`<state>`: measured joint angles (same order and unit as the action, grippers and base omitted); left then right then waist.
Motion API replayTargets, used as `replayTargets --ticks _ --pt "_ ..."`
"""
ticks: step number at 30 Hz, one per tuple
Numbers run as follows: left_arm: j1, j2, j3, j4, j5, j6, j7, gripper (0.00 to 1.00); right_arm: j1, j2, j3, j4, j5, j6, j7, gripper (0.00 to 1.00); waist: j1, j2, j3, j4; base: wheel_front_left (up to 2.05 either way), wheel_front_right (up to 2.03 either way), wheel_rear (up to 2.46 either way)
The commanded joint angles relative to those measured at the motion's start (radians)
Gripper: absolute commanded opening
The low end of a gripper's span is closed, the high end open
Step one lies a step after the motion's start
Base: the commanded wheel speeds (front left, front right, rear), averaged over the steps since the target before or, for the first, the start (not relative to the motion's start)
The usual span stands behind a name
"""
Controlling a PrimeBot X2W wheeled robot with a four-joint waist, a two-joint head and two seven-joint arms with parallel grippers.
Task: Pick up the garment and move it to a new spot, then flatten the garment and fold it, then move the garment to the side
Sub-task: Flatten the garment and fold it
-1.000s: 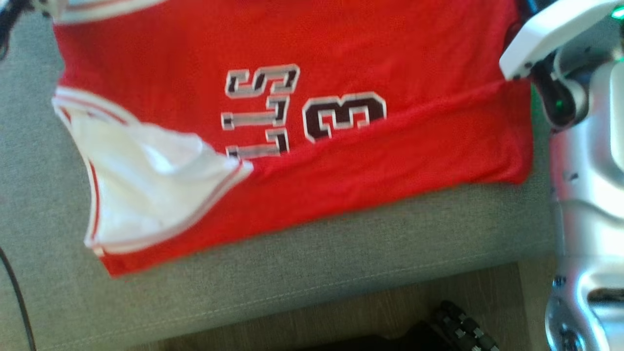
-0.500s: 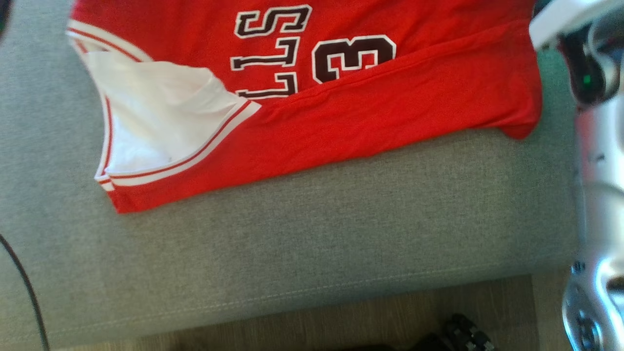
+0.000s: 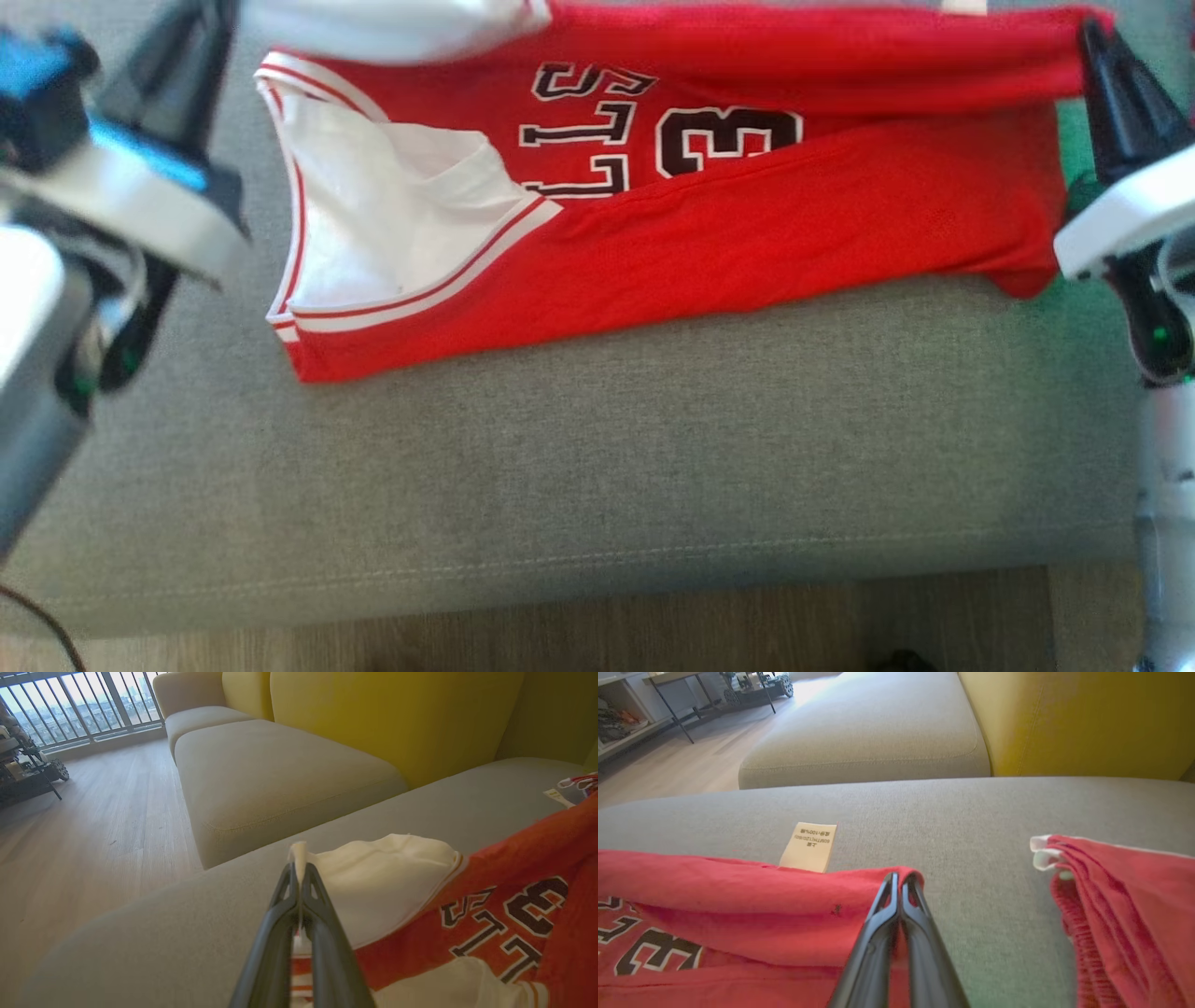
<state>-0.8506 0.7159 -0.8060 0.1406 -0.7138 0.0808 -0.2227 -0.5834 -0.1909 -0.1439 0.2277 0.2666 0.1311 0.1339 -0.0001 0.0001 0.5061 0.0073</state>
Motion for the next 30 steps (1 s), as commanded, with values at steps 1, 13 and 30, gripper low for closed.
replayTargets --ticks 1,13,30 --pt "-0.006 0.067 0.049 -0.057 -0.01 0.021 0.008 0.0 0.019 -0.012 0.002 -0.046 0.008 0.0 0.012 0.0 0.0001 -0.0001 0.0 0.007 0.0 0.0 0.0" --pt "0.236 0.132 0.0 -0.281 -0.112 0.128 0.113 0.0 0.089 -0.002 -0.017 -0.057 -0.027 0.0 0.071 0.35 0.0001 -0.0001 0.001 0.024 0.0 0.0 0.0" --pt "0.448 0.005 0.027 -0.24 -0.112 0.32 -0.025 1.0 0.266 0.112 -0.041 -0.108 0.014 0.0 0.04 1.0 0.0001 -0.0001 -0.151 -0.007 0.0 0.0 0.0"
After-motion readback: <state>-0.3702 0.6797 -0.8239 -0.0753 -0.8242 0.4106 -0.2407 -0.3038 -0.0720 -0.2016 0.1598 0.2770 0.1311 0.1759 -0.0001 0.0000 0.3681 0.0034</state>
